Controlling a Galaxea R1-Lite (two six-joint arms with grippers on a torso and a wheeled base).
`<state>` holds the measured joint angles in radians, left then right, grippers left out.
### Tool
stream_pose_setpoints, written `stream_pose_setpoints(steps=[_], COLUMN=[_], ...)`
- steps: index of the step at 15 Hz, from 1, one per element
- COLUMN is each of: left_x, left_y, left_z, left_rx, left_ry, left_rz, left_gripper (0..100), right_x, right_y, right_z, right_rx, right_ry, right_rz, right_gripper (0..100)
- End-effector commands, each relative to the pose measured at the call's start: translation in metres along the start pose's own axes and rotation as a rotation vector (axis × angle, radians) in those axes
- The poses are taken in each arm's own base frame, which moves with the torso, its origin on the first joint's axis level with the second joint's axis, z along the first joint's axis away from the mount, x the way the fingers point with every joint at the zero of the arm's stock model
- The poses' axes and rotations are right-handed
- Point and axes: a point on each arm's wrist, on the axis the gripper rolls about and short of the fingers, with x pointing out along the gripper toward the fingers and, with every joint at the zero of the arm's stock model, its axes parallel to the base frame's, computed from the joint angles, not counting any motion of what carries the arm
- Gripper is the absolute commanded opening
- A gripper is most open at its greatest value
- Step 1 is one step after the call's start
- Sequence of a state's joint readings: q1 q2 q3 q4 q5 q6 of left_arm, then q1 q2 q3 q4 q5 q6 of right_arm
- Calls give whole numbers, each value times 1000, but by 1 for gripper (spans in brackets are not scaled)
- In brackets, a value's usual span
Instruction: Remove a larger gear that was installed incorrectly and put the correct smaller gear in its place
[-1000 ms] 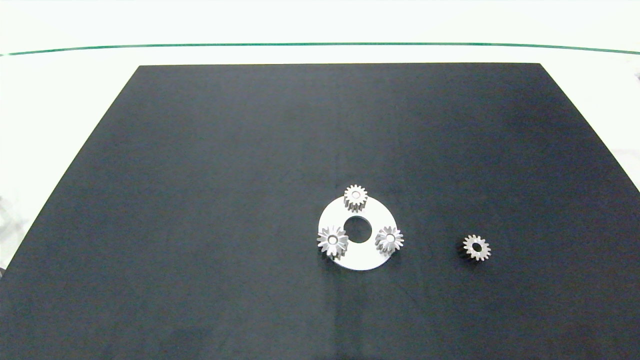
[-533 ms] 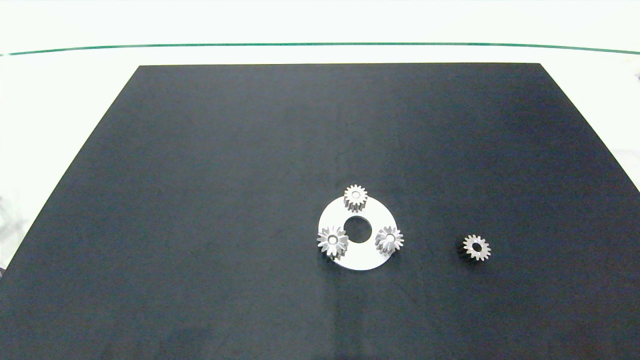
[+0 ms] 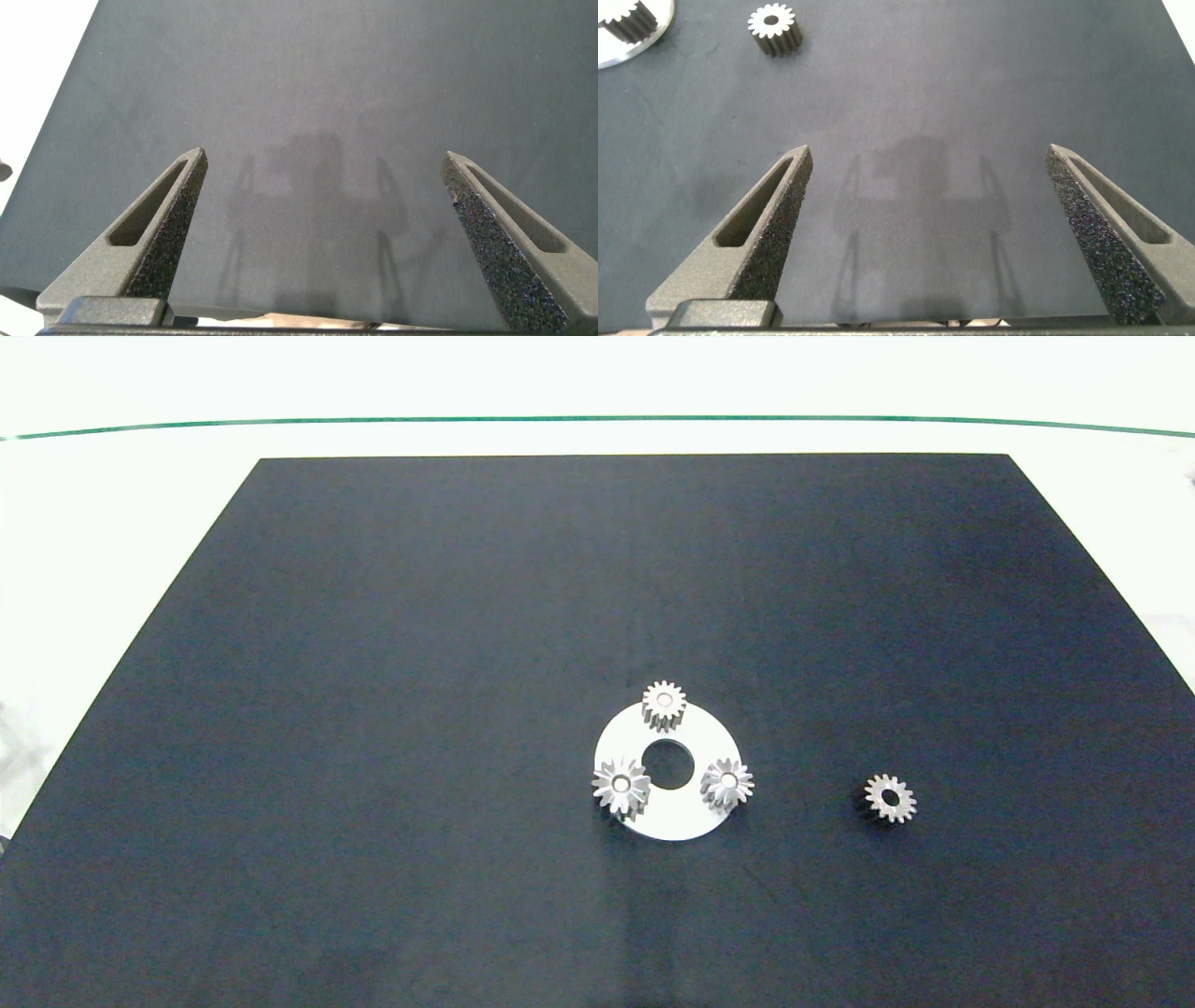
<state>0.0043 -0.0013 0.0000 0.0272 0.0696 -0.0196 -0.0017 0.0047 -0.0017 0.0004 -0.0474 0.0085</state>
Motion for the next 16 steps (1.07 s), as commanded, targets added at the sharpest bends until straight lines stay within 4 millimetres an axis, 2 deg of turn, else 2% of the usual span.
stream_pose_setpoints(steps=[1,2,4,8,9,12,16], left_x=[0,-1,-9,-57,-60,-44,-10], left_y=[0,0,0,3,3,3,1], left_z=[1,4,24,75,86,112,134], left_rx=[6,23,67,131,134,142,183], left_ry=[-1,-14,-61,84,115,210,353], left_rz=[3,7,10,-42,-65,-98,-188], left_gripper=[100,100,100,100,100,100,100], right_x=[-4,-7,-17,-23,-23,-16,0], right_y=[0,0,0,-1,-1,0,0], right_z=[14,21,37,70,80,113,137], right_rx=[1,2,-5,-10,-11,-21,-96], right_ry=[-43,-49,-5,66,80,154,254], right_rz=[-3,-4,11,41,40,47,86], right_gripper=[100,100,100,100,100,100,100])
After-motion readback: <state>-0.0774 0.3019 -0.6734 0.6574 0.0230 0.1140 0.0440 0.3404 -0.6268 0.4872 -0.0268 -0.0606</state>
